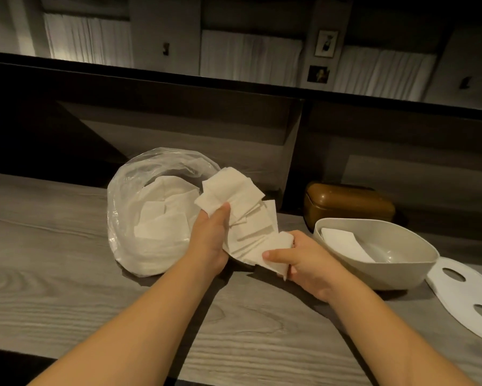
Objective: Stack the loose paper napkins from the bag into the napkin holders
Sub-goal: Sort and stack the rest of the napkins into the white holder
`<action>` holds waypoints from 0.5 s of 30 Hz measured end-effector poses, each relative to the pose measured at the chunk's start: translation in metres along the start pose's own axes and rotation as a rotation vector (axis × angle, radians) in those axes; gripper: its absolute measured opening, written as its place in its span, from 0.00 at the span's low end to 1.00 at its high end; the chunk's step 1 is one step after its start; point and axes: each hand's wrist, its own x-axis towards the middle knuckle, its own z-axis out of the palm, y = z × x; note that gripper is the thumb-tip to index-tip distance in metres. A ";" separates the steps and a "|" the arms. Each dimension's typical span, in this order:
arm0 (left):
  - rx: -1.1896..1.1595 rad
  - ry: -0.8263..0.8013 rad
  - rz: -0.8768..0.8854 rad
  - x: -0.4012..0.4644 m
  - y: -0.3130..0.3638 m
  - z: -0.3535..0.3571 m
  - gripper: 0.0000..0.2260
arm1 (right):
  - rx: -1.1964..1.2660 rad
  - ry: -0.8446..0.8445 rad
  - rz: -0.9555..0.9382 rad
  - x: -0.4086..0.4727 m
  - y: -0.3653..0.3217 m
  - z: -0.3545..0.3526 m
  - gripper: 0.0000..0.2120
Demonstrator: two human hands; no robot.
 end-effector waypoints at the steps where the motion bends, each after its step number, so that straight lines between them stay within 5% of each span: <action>1: 0.024 0.010 0.027 0.000 0.000 0.000 0.11 | -0.100 -0.033 0.017 -0.004 -0.002 -0.002 0.23; 6: 0.147 -0.036 0.107 -0.002 -0.004 -0.001 0.10 | -0.465 0.021 -0.106 -0.032 -0.024 -0.010 0.12; 11: 0.255 -0.244 0.018 -0.012 -0.007 0.004 0.11 | 0.295 -0.111 -0.428 -0.048 -0.038 -0.016 0.21; 15: 0.366 -0.337 -0.103 -0.016 -0.008 0.005 0.06 | 0.013 0.177 -0.438 -0.036 -0.032 -0.015 0.15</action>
